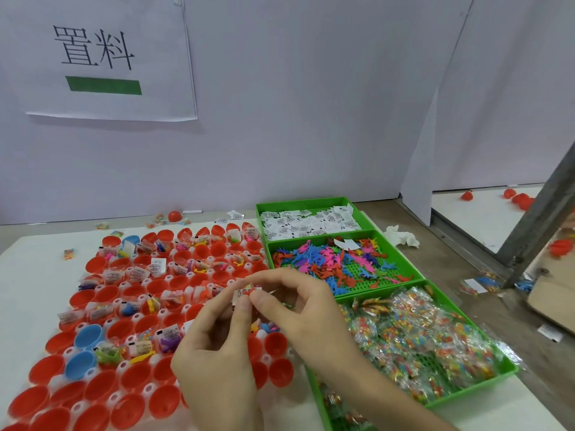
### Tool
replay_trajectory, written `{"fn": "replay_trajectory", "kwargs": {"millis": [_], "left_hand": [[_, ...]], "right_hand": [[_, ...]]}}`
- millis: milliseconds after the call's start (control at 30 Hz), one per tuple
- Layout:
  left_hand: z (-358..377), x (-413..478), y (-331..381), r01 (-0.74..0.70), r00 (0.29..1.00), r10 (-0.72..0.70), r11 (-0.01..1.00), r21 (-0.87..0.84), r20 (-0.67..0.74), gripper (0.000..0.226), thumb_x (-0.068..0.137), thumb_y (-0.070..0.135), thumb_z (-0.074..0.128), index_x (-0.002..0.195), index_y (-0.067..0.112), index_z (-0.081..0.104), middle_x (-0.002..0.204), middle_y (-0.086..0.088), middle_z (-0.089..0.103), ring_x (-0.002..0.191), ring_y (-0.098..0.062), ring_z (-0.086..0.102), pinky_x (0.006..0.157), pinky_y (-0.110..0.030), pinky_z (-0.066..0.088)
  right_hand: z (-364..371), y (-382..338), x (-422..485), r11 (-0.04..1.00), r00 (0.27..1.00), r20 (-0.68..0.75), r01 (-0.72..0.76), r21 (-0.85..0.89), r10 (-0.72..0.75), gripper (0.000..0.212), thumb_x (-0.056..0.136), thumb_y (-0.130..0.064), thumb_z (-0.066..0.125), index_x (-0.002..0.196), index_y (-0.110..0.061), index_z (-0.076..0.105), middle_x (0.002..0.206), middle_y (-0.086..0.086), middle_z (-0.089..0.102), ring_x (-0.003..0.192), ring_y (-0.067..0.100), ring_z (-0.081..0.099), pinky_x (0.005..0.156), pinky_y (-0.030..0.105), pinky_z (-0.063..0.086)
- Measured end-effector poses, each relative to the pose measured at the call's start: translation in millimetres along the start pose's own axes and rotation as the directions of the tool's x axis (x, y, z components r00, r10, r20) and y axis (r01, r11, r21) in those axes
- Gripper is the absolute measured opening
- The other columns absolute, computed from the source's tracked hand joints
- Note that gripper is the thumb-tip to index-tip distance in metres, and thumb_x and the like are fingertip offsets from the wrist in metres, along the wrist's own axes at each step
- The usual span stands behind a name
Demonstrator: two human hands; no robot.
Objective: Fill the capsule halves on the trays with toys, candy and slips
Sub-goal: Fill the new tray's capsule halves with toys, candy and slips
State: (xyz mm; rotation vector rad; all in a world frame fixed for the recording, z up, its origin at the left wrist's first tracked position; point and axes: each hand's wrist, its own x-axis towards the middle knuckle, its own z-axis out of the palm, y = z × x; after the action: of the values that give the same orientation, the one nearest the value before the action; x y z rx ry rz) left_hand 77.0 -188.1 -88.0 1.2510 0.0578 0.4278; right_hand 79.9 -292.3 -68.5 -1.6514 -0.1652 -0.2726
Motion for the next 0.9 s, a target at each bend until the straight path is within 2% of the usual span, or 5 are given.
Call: {"fn": "replay_trajectory", "kwargs": {"millis": [300,467,633,800,900], "left_hand": [[6,-3,10,-0.02,0.999,0.022,0.998,0.052,-0.031,0.023,0.081,-0.003,0.071,0.093,0.016,0.076,0.078,0.014,0.076,0.08,0.002,0.071,0.067,-0.007,0.053],[6,-3,7,0.027,1.0,-0.027,1.0,0.006,0.001,0.021,0.078,-0.005,0.072,0.091,0.01,0.078,0.084,-0.01,0.076,0.079,-0.015,0.075,0.068,-0.014,0.056],[8,-8,16,0.014,0.988,-0.004,0.998,-0.065,0.152,0.021,0.07,0.018,0.075,0.085,0.032,0.081,0.08,-0.004,0.077,0.074,-0.015,0.074,0.067,-0.02,0.059],[13,-16,6,-0.245,0.936,0.186,0.954,0.175,0.298,0.039,0.087,0.006,0.074,0.1,0.043,0.068,0.092,0.014,0.072,0.085,-0.004,0.07,0.072,-0.012,0.054],[20,-29,-1,-0.525,0.775,0.369,0.828,0.198,0.513,0.016,0.094,0.028,0.06,0.104,0.029,0.073,0.095,0.017,0.071,0.088,0.003,0.063,0.078,-0.015,0.052]], "right_hand": [[-8,-8,5,0.981,0.991,0.112,-0.094,0.167,0.076,0.014,0.087,-0.015,0.075,0.099,-0.021,0.079,0.092,0.005,0.078,0.086,0.015,0.074,0.074,0.02,0.056],[-25,-17,11,0.996,0.978,0.207,-0.054,0.073,0.038,0.015,0.082,-0.017,0.079,0.096,-0.025,0.08,0.083,0.003,0.076,0.079,0.018,0.075,0.073,0.024,0.057],[-50,-25,19,0.999,0.968,0.247,-0.042,0.0,0.041,0.013,0.08,-0.014,0.079,0.091,-0.021,0.081,0.084,0.009,0.077,0.073,0.02,0.075,0.069,0.022,0.058],[-65,-17,31,0.998,0.996,0.065,-0.054,-0.016,0.055,0.013,0.073,-0.015,0.075,0.085,-0.018,0.081,0.082,0.013,0.077,0.069,0.02,0.073,0.067,0.023,0.058],[-73,-15,38,0.992,0.994,-0.031,-0.1,0.074,0.103,0.015,0.07,-0.011,0.074,0.08,-0.018,0.082,0.083,0.011,0.077,0.068,0.019,0.073,0.066,0.022,0.058]]}}
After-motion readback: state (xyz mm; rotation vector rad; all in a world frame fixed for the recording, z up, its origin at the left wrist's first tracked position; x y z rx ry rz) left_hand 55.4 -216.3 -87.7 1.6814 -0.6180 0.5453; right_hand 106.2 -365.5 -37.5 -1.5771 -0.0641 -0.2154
